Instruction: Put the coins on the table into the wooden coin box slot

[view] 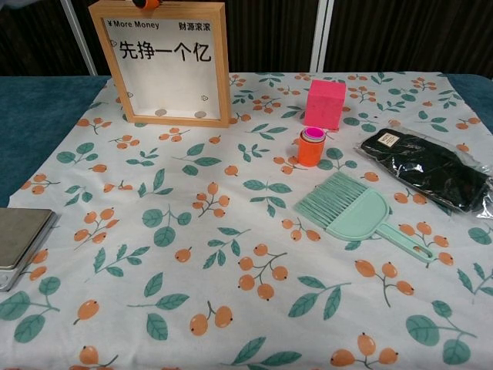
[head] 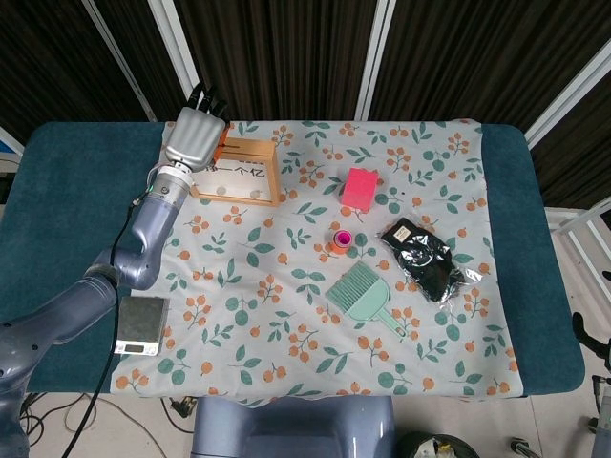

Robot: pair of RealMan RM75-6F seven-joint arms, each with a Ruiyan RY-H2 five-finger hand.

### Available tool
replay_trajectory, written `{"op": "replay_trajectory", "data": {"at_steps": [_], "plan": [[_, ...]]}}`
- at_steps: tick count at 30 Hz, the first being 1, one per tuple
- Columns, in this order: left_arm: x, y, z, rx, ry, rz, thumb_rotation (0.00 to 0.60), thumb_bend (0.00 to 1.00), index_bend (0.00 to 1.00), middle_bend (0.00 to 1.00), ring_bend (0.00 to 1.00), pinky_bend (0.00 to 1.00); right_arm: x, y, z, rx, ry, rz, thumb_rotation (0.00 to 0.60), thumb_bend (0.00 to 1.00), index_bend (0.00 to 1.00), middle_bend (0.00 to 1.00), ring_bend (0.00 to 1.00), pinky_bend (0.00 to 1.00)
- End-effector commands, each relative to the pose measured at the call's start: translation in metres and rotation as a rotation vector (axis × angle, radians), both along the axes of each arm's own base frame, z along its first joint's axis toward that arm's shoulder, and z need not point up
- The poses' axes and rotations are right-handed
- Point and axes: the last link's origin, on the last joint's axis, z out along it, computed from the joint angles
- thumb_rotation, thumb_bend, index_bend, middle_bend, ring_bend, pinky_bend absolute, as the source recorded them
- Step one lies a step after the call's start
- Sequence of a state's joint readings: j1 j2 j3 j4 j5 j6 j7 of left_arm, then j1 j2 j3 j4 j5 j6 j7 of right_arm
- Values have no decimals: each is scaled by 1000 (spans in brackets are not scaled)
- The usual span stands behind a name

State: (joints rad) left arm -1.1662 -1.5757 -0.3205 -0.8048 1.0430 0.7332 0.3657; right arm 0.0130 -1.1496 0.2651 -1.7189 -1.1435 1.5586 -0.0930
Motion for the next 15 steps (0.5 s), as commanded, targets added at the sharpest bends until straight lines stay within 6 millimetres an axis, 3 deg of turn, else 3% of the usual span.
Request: {"op": "replay_trajectory", "data": {"at_steps": [1, 15], "plan": [[0, 0, 0, -2, 0, 1, 600, 340, 655, 193, 0, 0, 0, 0, 0, 1, 0, -1, 600, 394, 243, 54, 12, 0], [4, -2, 3, -12, -14, 1, 600, 340, 648, 187, 0, 0, 0, 0, 0, 2, -1, 1, 600, 395, 243, 54, 12, 0]]}}
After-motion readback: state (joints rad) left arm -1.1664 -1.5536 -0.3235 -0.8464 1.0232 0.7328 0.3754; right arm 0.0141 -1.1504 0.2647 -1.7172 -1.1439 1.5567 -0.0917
